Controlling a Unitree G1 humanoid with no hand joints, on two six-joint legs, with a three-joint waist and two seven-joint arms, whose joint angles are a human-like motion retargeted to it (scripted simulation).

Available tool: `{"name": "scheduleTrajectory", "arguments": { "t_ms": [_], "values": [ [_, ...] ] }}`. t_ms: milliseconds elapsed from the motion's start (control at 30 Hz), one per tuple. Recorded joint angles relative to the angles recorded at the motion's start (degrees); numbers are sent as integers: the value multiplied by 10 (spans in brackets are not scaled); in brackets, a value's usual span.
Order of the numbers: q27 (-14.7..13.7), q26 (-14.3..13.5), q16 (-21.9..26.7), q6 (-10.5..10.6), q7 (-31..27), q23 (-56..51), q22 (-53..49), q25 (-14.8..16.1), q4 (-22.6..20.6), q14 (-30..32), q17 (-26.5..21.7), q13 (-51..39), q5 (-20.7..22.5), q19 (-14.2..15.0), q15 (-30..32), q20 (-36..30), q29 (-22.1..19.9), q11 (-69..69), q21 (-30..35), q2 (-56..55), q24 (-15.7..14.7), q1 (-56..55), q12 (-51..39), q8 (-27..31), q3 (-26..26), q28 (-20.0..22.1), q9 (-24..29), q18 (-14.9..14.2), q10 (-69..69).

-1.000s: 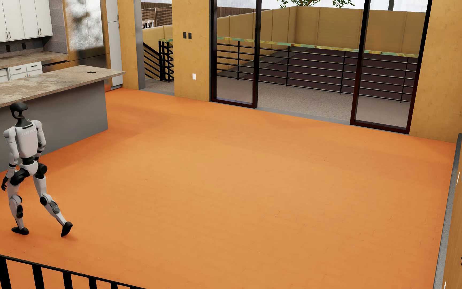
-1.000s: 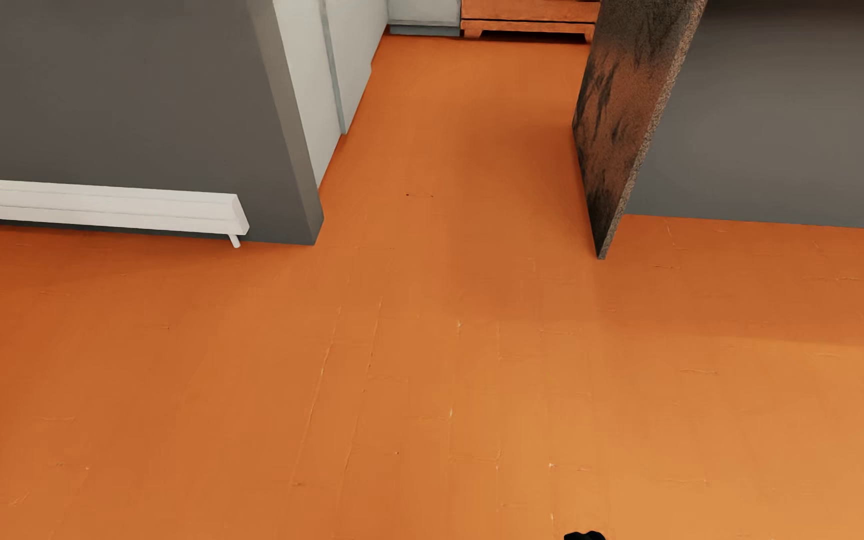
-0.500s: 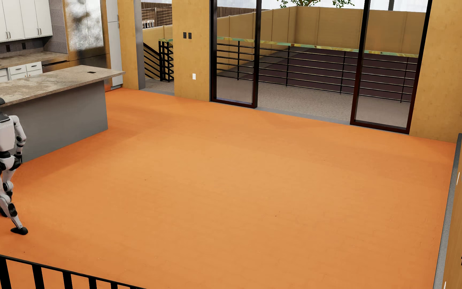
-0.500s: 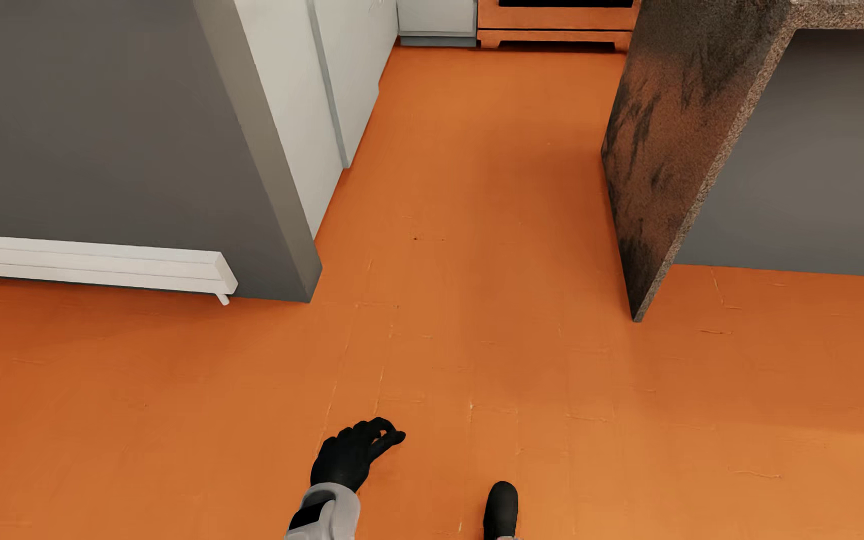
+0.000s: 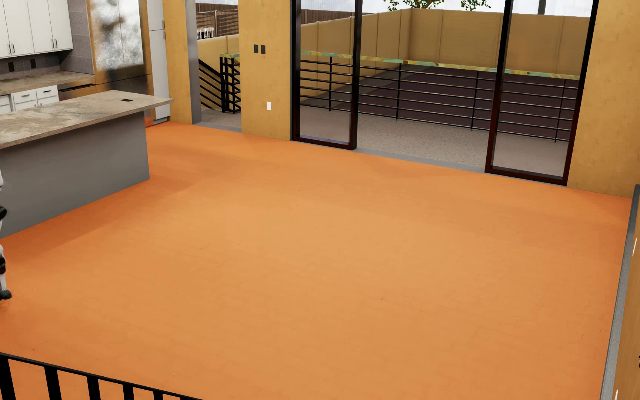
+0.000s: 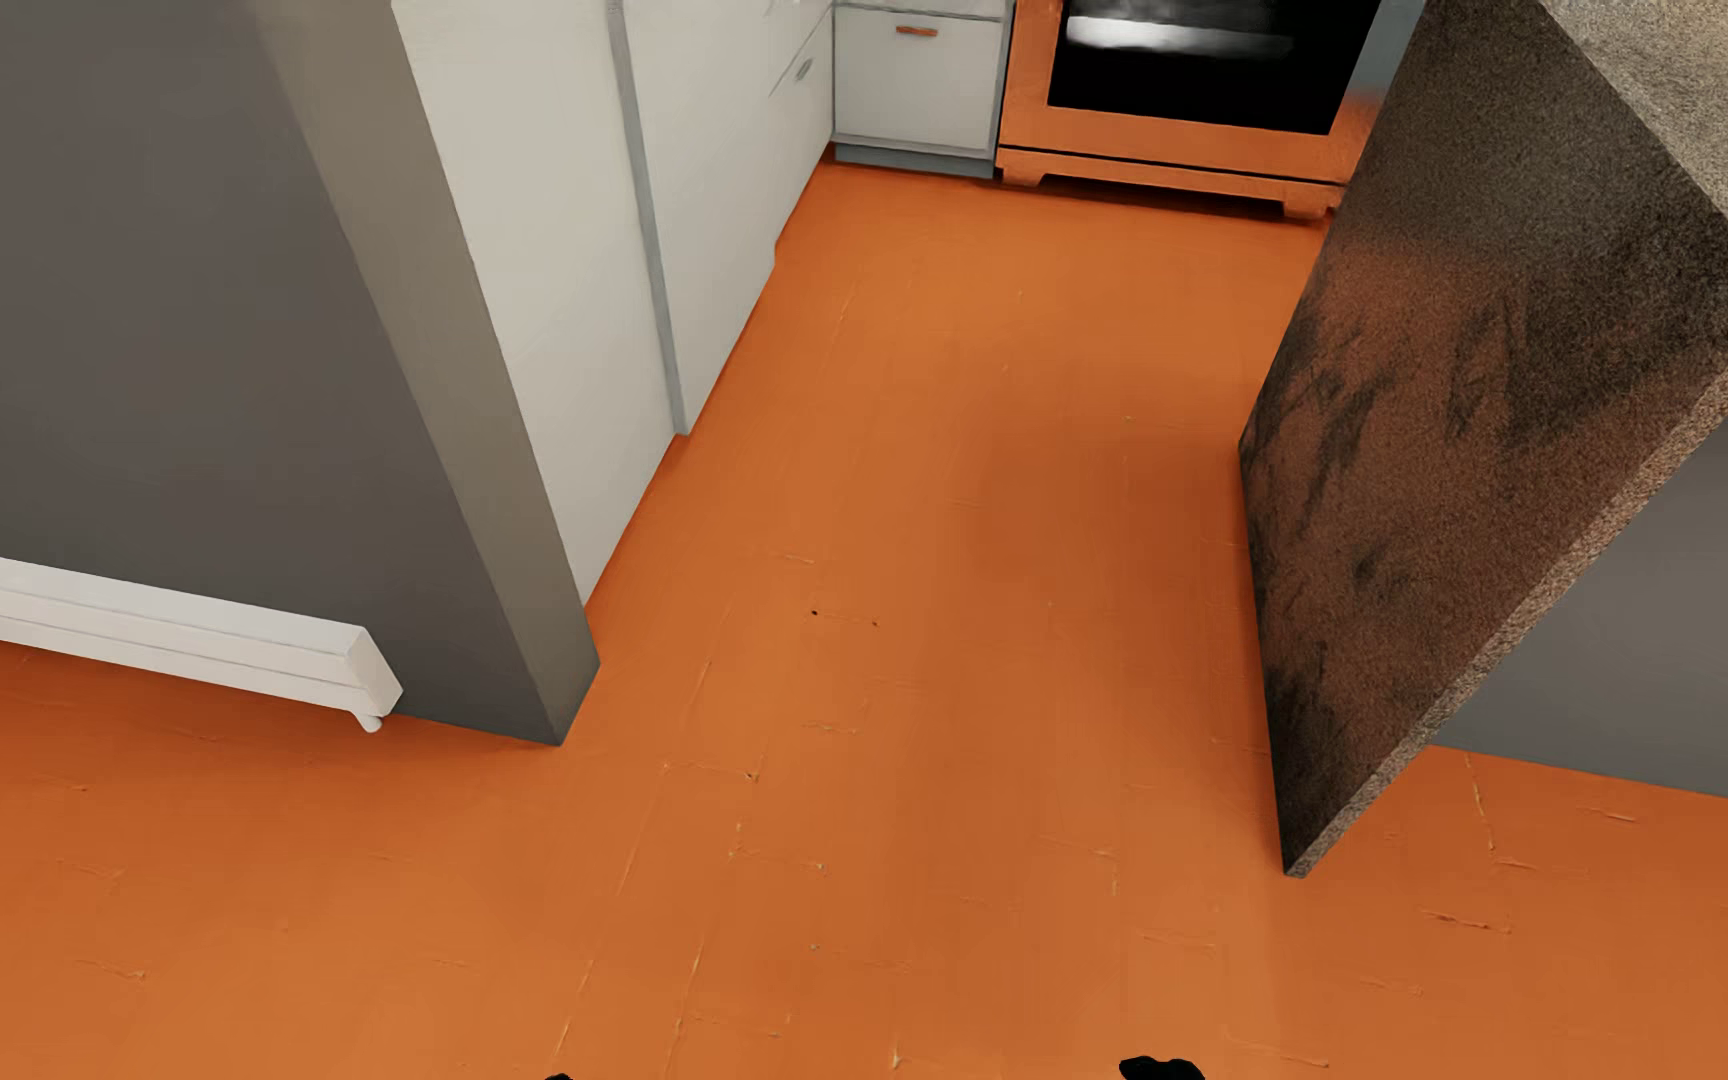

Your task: Move towards the counter

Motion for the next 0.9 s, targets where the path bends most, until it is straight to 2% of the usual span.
{"name": "scheduleTrajectory", "arguments": {
  "t_ms": [33, 100, 133, 167, 200, 233, 267, 367, 467, 533, 633, 700, 900],
  "values": [
    [-4, 8, -6, 2, 3, -5, -11, -2, 4, -44, 1, -8, 7, -1, -10, 18, -1, 0, 5, 13, -15, -19, 9, 8, 6, 11, 1, 8, -50],
    [-22, 11, -9, 2, 0, -24, -22, -2, -5, -74, -7, -19, 17, 1, -17, 25, 2, -16, 25, 41, -17, -38, 19, 30, 21, 18, 1, 46, -208],
    [-30, 10, -12, 1, -24, -34, -23, -1, -25, -61, -14, -24, 21, 2, -15, 23, 6, -31, 37, 56, -11, -38, 23, 45, 28, 16, -1, 43, -307],
    [-35, 10, -16, -1, -85, -40, -21, 1, -59, -4, -19, -28, 23, 3, -12, 23, 11, -45, 48, 71, -7, -30, 27, 62, 36, 16, -1, 38, -395],
    [-36, 9, -19, -4, -141, -43, -19, 4, -82, 66, -21, -31, 27, 5, -14, 23, 14, -48, 58, 84, -2, -17, 32, 78, 42, 16, -1, 29, -447],
    [-32, 10, -22, -5, -155, -42, -15, 5, -85, 72, -21, -34, 30, 8, -17, 23, 14, -44, 65, 94, 2, -10, 37, 91, 45, 15, 0, 36, -441],
    [-26, 12, -26, -6, -145, -38, -9, 7, -79, 51, -19, -37, 33, 15, -17, 23, 12, -39, 68, 104, 7, -1, 40, 105, 46, 13, 1, 43, -430],
    [2, 19, -45, -15, -89, -12, 14, 13, -59, 47, -10, -40, 24, 47, 16, 20, 2, -39, 60, 127, 18, 47, 40, 148, 45, -17, -6, 65, -468],
    [-3, 3, -42, -24, -57, -6, 23, 16, -61, 45, -13, -16, 9, 86, 45, -13, 10, -23, 64, 130, 50, 81, 5, 183, 42, -70, -11, 77, -499],
    [-4, -5, -39, -29, -45, 2, 6, 8, -67, 34, -22, 0, -1, 102, 52, -11, 22, -17, 84, 136, 55, 94, -18, 194, 44, -62, -12, 83, -502],
    [19, -5, -55, -37, -35, 34, -24, -3, -78, 20, -31, 12, -13, 119, 62, 28, 46, -20, 102, 149, 20, 110, -42, 206, 47, -29, -16, 90, -503],
    [28, -6, -62, -40, -30, 50, -39, -7, -84, 11, -35, 13, -20, 124, 70, 34, 53, -18, 106, 153, 9, 119, -55, 214, 50, -16, -20, 92, -505],
    [13, -12, -59, -49, -28, 14, -16, 10, -101, -12, -33, 7, -34, 124, 81, -24, 26, 18, 92, 146, 26, 133, -78, 222, 48, -30, -25, 98, -509]
  ]
}}
